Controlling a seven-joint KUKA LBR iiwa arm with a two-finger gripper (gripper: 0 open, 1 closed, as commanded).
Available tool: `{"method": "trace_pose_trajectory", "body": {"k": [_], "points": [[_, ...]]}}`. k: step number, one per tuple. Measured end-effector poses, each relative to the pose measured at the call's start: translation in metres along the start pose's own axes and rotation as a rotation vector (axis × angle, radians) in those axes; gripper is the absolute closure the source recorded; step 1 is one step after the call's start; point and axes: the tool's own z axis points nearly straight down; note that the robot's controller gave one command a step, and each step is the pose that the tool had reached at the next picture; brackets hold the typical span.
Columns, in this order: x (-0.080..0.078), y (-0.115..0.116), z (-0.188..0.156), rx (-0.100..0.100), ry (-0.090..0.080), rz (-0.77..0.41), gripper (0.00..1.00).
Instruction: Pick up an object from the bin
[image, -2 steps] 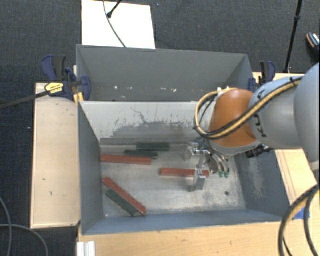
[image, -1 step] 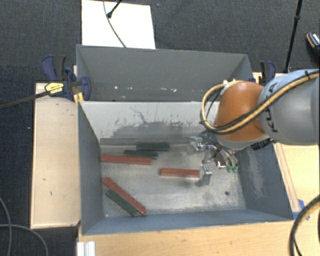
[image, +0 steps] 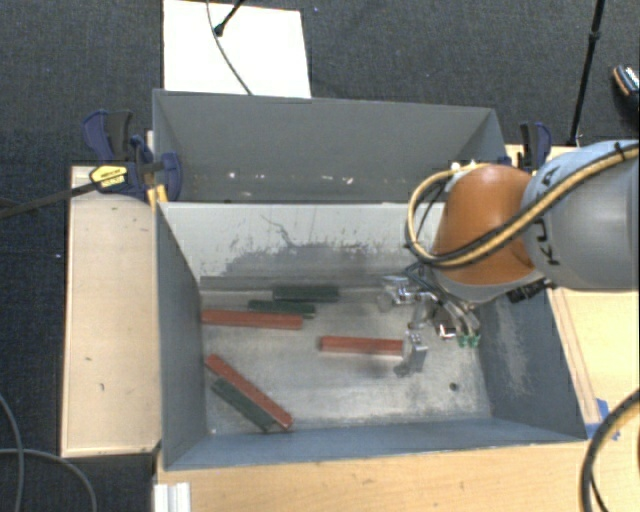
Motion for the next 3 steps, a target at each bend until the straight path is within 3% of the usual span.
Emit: {"method": "trace_pose_trajectory", "body": {"k": [1,2,3], "points": [[0.0110,0.0156,0.0319,-0.001,0.003,-0.006,0.00],[0.0105,0.0156,0.0314,0.000,0.001,-0.008,0.00],[0.0104,0.0156,0.0310,0.000,0.001,-0.009,1.00]]}}
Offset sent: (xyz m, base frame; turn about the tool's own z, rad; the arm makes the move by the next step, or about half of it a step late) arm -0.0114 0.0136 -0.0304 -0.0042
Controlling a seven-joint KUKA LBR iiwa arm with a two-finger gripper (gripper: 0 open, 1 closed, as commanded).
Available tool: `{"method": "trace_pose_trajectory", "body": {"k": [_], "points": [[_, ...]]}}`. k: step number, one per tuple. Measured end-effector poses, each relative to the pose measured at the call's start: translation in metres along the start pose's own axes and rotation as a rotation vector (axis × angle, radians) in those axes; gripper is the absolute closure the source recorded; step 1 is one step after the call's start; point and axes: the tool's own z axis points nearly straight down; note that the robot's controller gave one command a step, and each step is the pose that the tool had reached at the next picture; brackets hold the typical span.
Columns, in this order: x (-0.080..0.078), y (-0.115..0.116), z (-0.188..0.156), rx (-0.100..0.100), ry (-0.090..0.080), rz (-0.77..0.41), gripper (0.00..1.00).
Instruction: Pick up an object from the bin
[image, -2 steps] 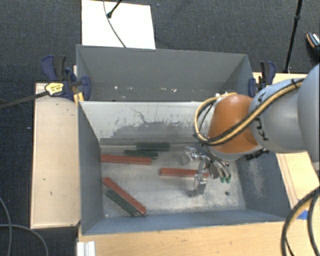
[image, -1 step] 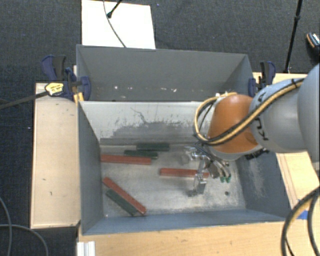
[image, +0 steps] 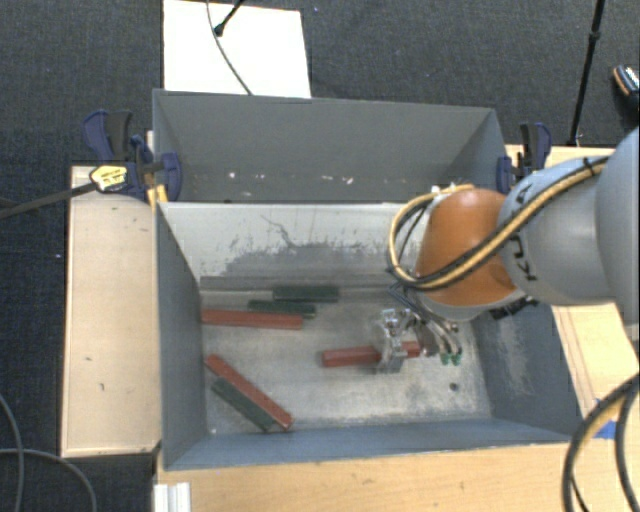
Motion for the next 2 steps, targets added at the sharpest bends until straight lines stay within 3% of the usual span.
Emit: {"method": "trace_pose_trajectory", "body": {"k": [2], "points": [[-0.003,0.000,-0.074,0.001,-0.005,-0.001,1.00]]}}
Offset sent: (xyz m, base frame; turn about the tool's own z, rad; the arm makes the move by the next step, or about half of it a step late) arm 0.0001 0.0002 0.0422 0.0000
